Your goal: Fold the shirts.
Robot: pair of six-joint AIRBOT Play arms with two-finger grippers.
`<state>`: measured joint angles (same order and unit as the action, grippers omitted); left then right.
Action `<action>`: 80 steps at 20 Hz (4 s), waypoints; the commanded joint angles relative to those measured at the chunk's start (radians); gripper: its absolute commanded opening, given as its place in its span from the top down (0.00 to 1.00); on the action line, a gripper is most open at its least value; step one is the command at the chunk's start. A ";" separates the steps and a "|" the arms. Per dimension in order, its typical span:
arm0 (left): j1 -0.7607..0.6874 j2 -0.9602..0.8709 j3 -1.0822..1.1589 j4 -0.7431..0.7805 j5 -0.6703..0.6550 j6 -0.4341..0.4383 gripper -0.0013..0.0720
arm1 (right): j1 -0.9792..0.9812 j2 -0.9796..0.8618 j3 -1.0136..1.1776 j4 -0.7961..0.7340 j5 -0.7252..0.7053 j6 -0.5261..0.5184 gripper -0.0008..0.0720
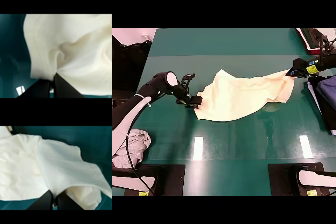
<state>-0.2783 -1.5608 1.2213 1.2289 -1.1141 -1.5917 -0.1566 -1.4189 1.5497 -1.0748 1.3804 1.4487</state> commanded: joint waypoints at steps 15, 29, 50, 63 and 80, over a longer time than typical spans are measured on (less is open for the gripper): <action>-0.130 0.341 -0.075 0.115 -0.345 0.067 0.95 | 0.000 0.076 0.001 -0.002 0.001 -0.018 0.96; -0.068 0.404 0.003 0.057 0.179 0.039 0.09 | 0.001 0.076 0.000 0.000 -0.008 -0.018 0.95; -0.042 -0.209 0.285 -0.119 0.259 0.254 0.96 | 0.001 0.076 0.000 -0.001 0.060 -0.018 0.95; -0.041 0.248 0.655 0.167 0.187 0.177 0.95 | -0.051 0.399 0.004 0.003 -0.250 -0.022 0.95; -0.041 0.774 0.785 0.021 0.150 0.178 0.95 | -0.084 0.603 0.510 -0.002 -0.192 -0.065 0.96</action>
<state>-0.3202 -0.7990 2.0045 1.2922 -0.9340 -1.4155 -0.2405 -0.7593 1.9499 -1.0794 1.0786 1.3804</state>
